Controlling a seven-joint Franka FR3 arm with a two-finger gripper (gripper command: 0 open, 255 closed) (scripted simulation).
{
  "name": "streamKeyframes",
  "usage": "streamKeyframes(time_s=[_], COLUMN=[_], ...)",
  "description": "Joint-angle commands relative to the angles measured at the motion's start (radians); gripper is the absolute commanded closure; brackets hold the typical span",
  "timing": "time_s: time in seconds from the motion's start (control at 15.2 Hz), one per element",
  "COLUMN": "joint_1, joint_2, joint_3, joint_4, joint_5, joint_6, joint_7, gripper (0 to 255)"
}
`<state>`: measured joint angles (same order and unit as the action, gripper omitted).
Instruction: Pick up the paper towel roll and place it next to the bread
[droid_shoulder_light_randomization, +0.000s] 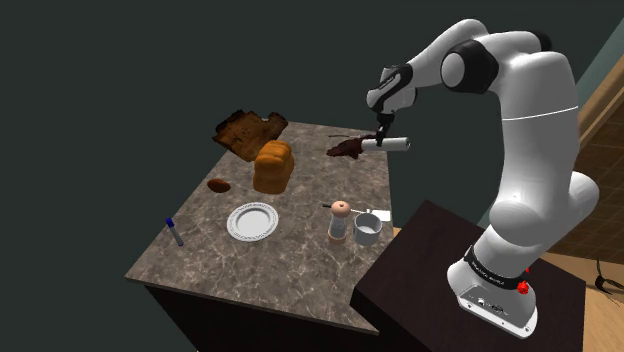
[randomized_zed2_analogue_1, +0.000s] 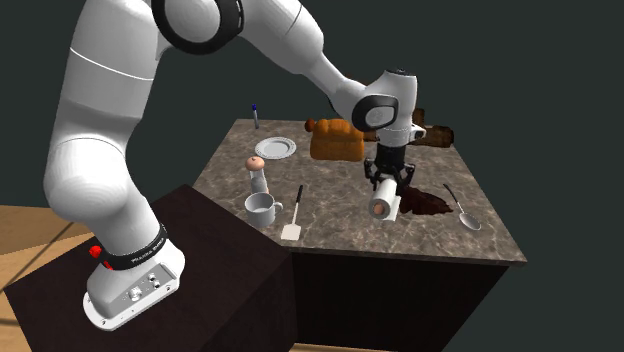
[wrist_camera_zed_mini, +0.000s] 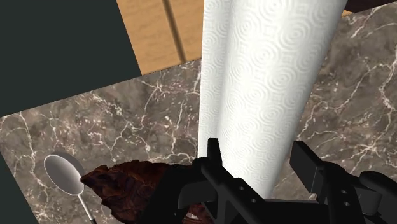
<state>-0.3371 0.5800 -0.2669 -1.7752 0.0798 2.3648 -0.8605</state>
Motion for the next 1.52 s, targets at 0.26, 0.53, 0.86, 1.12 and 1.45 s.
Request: streamKeyframes(time_s=[0.26, 0.53, 0.86, 1.12, 1.45], joint_1=[0.007, 0.012, 0.016, 0.048, 0.121], joint_2=[-0.052, -0.083, -0.119, -0.125, -0.1], joint_3=[-0.01, -0.016, -0.022, -0.014, 0.01], joint_4=[0.007, 0.017, 0.034, 0.05, 0.096], joint_5=[-0.013, -0.022, -0.032, -0.04, -0.049], joint_6=[-0.058, -0.098, -0.151, -0.175, -0.203], joint_7=[0.003, 0.006, 0.008, 0.052, 0.155], gripper=[255, 255, 255, 255, 255])
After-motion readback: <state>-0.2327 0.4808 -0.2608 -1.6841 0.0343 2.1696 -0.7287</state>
